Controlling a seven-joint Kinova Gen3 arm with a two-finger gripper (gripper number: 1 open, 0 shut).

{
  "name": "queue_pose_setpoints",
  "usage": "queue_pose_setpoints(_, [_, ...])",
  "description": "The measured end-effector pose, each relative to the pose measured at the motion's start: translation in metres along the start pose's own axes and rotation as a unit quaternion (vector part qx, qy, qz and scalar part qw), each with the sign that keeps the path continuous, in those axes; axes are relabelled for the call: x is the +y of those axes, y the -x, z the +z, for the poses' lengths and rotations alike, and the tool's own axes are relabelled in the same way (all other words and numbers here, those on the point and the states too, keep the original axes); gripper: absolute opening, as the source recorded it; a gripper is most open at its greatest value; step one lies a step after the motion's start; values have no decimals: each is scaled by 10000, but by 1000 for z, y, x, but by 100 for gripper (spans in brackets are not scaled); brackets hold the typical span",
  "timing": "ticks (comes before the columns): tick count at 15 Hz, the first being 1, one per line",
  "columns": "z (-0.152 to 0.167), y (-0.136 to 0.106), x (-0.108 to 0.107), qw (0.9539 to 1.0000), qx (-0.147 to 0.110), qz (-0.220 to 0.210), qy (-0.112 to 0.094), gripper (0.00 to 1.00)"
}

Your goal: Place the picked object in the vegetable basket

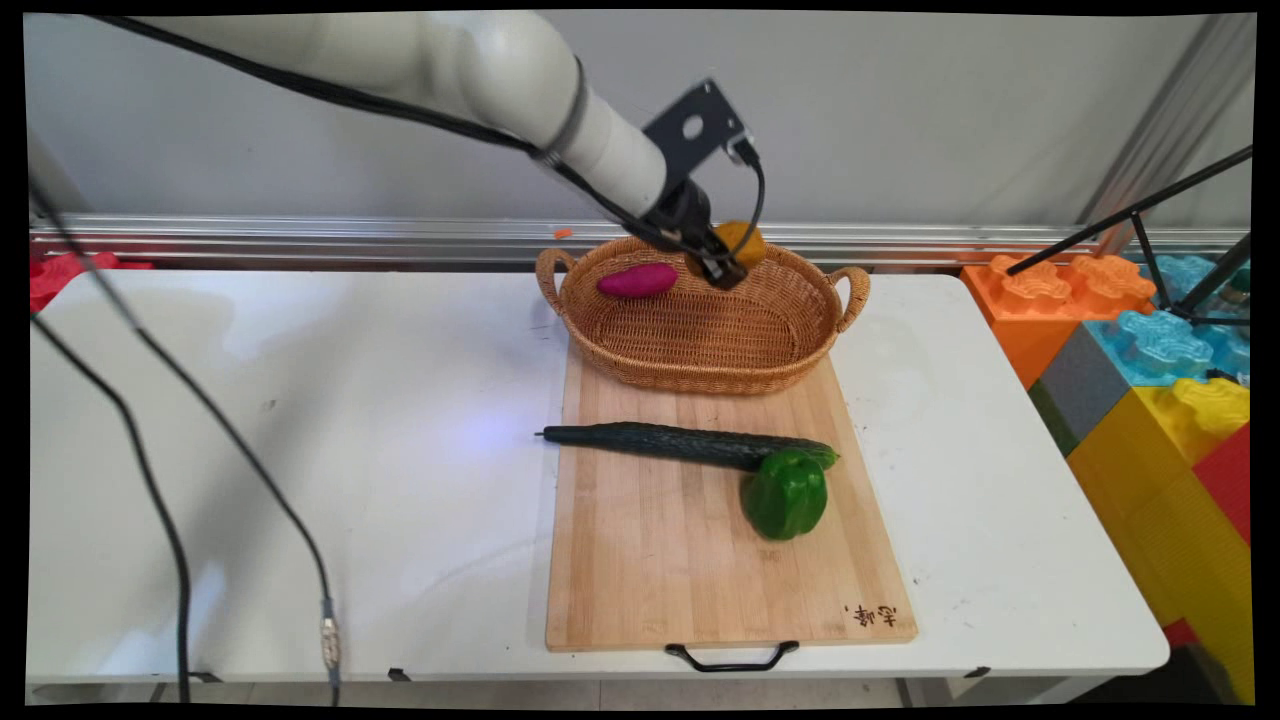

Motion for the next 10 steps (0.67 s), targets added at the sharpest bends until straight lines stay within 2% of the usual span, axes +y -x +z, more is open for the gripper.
queue_pose_setpoints(5, [77, 23, -10, 9994, -201, -225, 158, 0])
queue_pose_setpoints(9, [111, 30, -11, 9989, -235, -292, 264, 0])
queue_pose_setpoints(10, [116, 29, -10, 9989, -220, -290, 290, 100])
